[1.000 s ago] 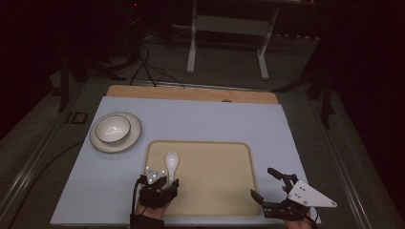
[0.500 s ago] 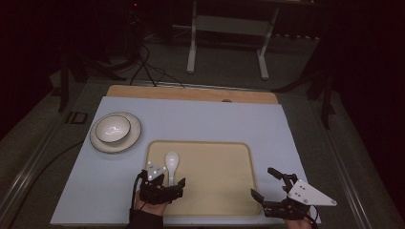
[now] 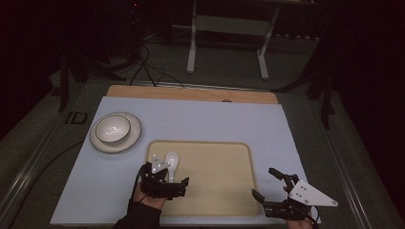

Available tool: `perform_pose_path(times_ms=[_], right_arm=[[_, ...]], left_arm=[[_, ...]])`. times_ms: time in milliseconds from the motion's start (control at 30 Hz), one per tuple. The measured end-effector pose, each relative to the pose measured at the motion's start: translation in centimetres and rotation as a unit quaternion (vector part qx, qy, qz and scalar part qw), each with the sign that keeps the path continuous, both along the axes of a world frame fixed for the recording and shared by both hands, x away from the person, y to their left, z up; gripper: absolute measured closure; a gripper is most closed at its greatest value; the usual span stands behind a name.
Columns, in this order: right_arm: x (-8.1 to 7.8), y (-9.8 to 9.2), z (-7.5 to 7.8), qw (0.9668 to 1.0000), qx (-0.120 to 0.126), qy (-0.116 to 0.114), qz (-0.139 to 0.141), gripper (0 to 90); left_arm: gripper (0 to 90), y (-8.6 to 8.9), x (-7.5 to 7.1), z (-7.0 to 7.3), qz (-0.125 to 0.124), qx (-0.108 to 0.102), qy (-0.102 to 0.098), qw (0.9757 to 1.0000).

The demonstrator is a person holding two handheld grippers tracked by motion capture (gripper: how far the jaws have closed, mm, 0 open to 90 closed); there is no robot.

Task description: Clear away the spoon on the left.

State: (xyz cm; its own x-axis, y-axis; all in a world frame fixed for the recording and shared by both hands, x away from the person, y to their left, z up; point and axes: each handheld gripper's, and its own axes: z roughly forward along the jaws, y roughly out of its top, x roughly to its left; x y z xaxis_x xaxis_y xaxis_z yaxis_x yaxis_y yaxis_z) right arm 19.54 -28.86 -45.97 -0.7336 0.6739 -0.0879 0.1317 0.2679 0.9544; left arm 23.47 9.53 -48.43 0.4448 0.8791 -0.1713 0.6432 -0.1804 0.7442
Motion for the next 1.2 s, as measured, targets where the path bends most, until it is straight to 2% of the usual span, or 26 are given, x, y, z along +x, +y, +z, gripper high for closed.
perform_pose_path(times_ms=[133, 333, 500, 567, 633, 767, 900, 1000, 1100, 1200], right_arm=[[0.0, 0.1, 0.0, 1.0000, -0.003, -0.001, 0.000, 13.6], [0.0, 0.2, 0.1, 1.0000, -0.004, -0.001, 0.001, 13.6], [0.1, 0.4, 0.1, 1.0000, -0.005, -0.001, 0.004, 13.6], [0.2, 0.5, 0.1, 0.9999, -0.007, -0.002, 0.007, 13.6], [0.2, 0.5, 0.1, 0.9999, -0.007, -0.001, 0.008, 13.6], [0.3, 0.4, 0.1, 1.0000, -0.003, 0.001, 0.009, 13.6], [0.3, 0.5, 0.0, 0.9999, -0.004, 0.001, 0.010, 13.6], [0.3, 0.6, 0.0, 0.9999, -0.007, 0.000, 0.011, 13.6], [0.3, 0.6, 0.0, 0.9999, -0.007, -0.001, 0.011, 13.6], [0.3, 0.6, 0.0, 0.9999, -0.008, 0.000, 0.012, 13.6]], left_arm=[[0.9, 0.7, 0.5, 1.1, -0.004, 0.019, -0.005, 0.9998], [0.9, 2.1, 0.9, 2.5, -0.007, 0.022, -0.009, 0.9997], [0.9, 2.6, 0.9, 2.8, -0.010, 0.024, -0.013, 0.9996], [0.9, 2.7, 0.7, 2.8, -0.020, 0.034, -0.015, 0.9991], [0.9, 3.0, 0.5, 2.8, -0.024, 0.033, -0.016, 0.9990], [0.9, 3.5, 0.0, 3.1, -0.024, 0.048, -0.020, 0.9984], [1.0, 4.5, -0.3, 3.5, -0.015, 0.037, -0.029, 0.9988], [0.9, 5.1, -0.5, 3.8, -0.019, 0.042, -0.038, 0.9982], [0.9, 5.6, -0.7, 3.9, -0.031, 0.037, -0.043, 0.9979], [1.0, 6.0, -1.1, 3.9, -0.037, 0.038, -0.059, 0.9968]])
